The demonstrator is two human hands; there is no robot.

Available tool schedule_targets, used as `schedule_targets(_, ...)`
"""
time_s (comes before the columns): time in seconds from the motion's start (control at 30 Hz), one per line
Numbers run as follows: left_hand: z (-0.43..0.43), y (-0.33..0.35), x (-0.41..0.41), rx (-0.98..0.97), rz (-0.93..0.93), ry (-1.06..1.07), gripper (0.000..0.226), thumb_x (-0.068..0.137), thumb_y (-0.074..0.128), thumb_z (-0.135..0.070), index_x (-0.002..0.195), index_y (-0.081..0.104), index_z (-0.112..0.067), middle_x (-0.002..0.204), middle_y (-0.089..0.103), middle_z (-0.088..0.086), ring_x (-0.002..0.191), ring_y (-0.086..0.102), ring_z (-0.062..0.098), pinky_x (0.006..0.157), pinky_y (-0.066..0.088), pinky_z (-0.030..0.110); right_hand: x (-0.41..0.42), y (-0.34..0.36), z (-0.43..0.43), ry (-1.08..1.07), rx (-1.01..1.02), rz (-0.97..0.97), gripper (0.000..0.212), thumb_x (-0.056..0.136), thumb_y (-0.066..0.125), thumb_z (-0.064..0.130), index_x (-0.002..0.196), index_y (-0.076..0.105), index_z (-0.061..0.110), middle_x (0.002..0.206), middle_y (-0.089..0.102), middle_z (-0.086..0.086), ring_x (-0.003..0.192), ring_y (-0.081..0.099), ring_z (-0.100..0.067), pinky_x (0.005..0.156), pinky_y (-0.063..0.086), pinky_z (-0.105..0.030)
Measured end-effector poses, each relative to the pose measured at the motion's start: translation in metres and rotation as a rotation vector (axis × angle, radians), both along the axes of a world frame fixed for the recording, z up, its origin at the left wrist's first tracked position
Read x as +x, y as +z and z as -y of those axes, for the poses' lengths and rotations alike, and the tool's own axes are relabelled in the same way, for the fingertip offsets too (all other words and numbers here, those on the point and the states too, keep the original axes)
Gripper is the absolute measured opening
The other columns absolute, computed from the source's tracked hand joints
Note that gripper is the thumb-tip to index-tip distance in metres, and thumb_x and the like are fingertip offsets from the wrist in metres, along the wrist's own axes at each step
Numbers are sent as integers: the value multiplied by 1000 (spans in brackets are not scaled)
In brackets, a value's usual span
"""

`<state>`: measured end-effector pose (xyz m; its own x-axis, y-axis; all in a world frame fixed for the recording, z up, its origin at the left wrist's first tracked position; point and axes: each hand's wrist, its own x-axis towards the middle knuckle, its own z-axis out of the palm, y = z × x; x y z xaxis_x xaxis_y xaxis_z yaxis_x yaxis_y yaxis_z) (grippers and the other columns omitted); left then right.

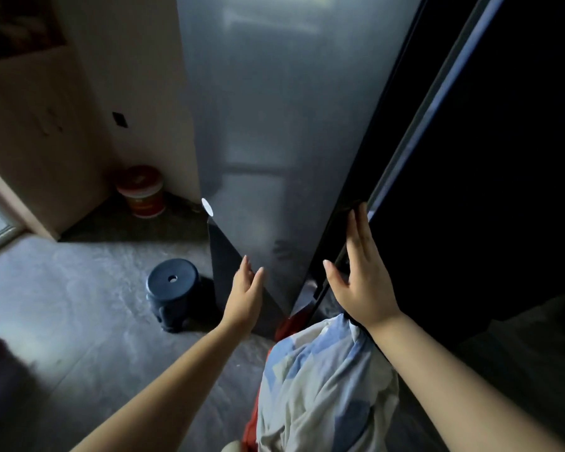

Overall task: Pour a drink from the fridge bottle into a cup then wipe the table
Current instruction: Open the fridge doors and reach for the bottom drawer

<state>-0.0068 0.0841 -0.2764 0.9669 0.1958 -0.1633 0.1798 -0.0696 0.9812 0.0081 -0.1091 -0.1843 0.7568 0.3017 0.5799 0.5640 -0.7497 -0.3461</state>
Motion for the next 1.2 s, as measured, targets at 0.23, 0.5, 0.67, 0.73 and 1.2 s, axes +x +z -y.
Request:
schedule_targets(0.23,24,130,-44,1079,899,-62,65,87,45,-14,148,24,-13,155,21,6,144,19,20,118,17,34,-18,8,5,67,195,-33,74,85,56,9,148,17,4,156,14,-11,146,11,-14,118,15,-25)
schedule_targets(0.5,43,119,-47,1730,618,-118,78,76,64,-26,146,35,-9,155,28,7,144,16,21,114,21,43,-29,-6,5,251,185,-307,82,86,56,14,149,4,19,158,-4,-2,146,-4,-7,111,2,-7)
schedule_targets(0.67,27,123,-59,1863,537,-77,82,75,62,-26,148,30,-9,157,22,6,145,11,20,114,16,47,-42,-1,-3,242,163,-335,87,86,59,14,148,1,28,157,-8,11,143,0,2,102,8,2)
schedule_targets(0.73,18,122,-66,1892,519,-69,81,76,61,-27,149,28,-10,158,20,5,145,8,21,114,16,48,-50,-1,-9,233,135,-341,87,86,59,16,148,-1,31,156,-9,16,143,2,3,101,12,-1)
schedule_targets(1.2,-135,107,-98,1859,701,-120,72,87,40,-22,153,14,-15,160,5,4,147,3,23,115,19,52,-115,-25,-137,169,155,-225,71,86,43,15,150,13,26,159,2,10,143,5,3,105,12,0)
